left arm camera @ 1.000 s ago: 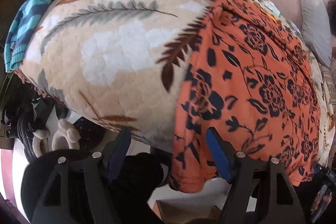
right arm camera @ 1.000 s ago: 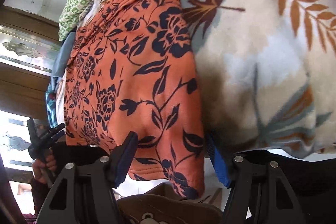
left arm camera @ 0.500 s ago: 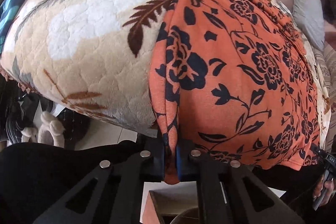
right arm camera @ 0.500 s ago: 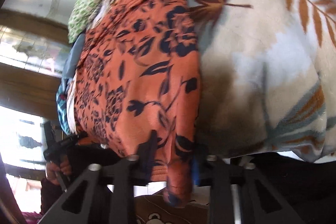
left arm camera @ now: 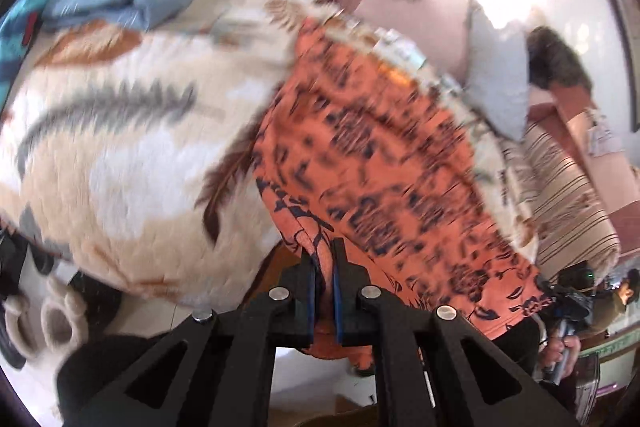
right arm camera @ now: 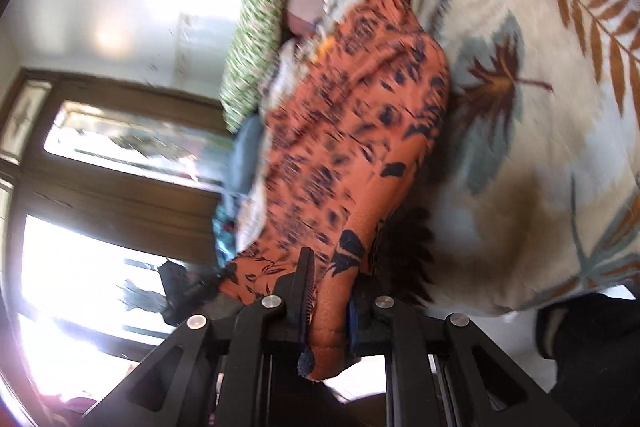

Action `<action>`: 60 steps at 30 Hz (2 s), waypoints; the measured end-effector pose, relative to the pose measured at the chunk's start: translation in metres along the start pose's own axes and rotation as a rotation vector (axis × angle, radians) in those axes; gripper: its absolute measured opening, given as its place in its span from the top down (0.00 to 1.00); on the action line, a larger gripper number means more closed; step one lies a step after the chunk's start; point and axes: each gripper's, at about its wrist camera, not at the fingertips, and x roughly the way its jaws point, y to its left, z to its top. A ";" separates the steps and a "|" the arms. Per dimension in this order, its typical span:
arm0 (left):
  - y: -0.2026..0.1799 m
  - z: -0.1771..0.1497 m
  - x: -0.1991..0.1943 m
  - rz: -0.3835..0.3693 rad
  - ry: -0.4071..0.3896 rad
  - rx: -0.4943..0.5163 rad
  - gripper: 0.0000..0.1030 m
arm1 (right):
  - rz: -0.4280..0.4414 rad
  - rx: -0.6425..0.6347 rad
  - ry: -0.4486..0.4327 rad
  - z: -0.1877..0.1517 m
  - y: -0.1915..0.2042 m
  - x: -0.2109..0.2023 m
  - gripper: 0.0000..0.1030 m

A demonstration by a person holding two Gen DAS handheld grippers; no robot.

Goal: Fold small clothes

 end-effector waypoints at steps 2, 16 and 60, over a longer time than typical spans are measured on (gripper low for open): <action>-0.003 0.017 -0.009 -0.037 -0.023 -0.003 0.94 | 0.044 0.010 -0.037 0.010 0.005 -0.008 0.86; -0.016 0.187 0.040 -0.123 -0.086 -0.094 0.94 | 0.186 0.047 -0.195 0.140 0.031 0.007 0.86; -0.037 0.166 0.199 0.255 -0.114 -0.170 0.44 | -0.544 -0.442 0.124 0.228 0.097 0.342 0.45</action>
